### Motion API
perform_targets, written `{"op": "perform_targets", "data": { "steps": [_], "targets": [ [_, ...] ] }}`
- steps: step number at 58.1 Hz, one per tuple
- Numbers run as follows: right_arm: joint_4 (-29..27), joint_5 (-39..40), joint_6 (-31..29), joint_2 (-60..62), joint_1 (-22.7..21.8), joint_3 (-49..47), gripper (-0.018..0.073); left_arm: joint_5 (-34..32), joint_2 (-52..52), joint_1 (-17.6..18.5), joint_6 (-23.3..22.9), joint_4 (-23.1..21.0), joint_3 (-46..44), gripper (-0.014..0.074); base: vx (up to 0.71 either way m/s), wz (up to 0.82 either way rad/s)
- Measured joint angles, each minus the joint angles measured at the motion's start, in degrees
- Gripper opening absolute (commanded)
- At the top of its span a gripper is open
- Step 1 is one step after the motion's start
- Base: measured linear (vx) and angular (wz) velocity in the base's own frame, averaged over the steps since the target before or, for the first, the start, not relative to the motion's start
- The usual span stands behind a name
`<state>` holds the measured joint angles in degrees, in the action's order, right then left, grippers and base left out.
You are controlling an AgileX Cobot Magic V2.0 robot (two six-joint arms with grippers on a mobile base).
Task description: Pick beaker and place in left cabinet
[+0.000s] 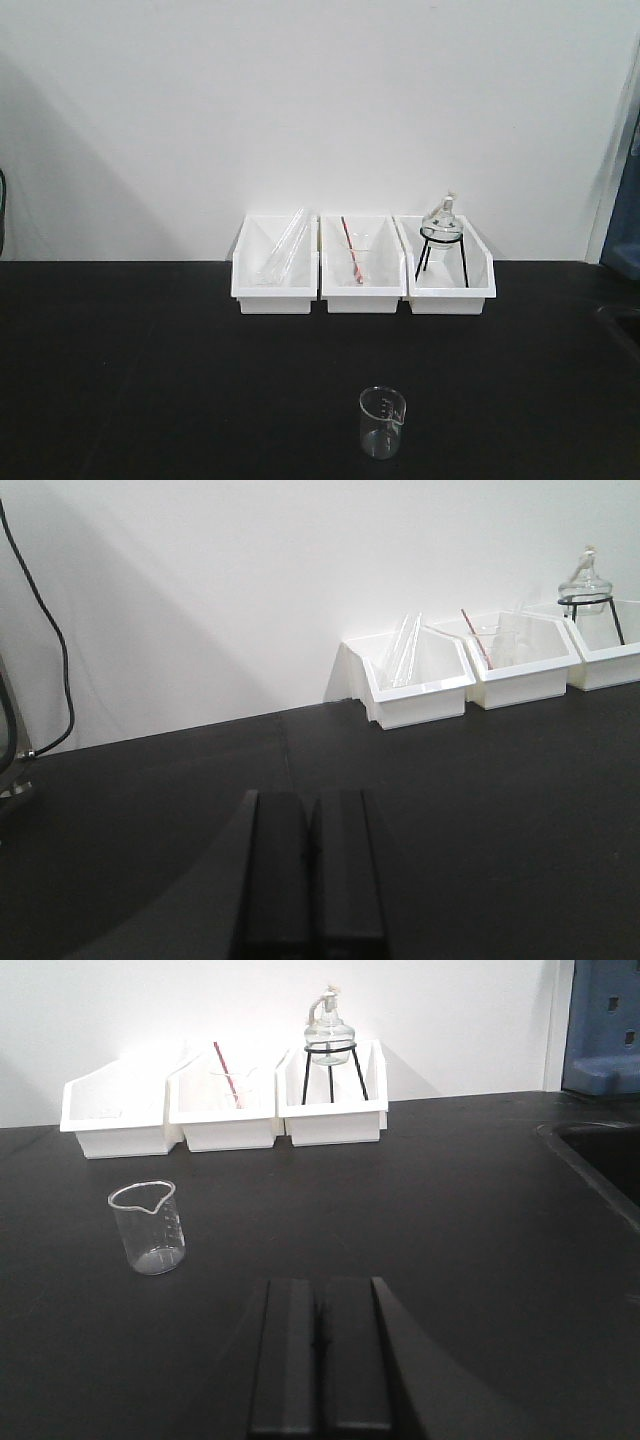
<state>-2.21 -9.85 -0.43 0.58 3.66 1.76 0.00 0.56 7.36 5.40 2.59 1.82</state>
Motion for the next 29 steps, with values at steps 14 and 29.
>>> {"op": "perform_targets", "data": {
  "steps": [14, 29],
  "targets": [
    [0.00, -0.05, 0.00, 0.00, 0.00, 0.00, -0.0009, 0.00, 0.00, 0.00, 0.00, 0.00, 0.00, 0.0001, 0.00, 0.00],
    [0.00, -0.05, 0.00, 0.00, 0.00, 0.00, -0.0009, 0.00, 0.00, 0.00, 0.00, 0.00, 0.00, 0.0001, 0.00, 0.00]
  ]
}}
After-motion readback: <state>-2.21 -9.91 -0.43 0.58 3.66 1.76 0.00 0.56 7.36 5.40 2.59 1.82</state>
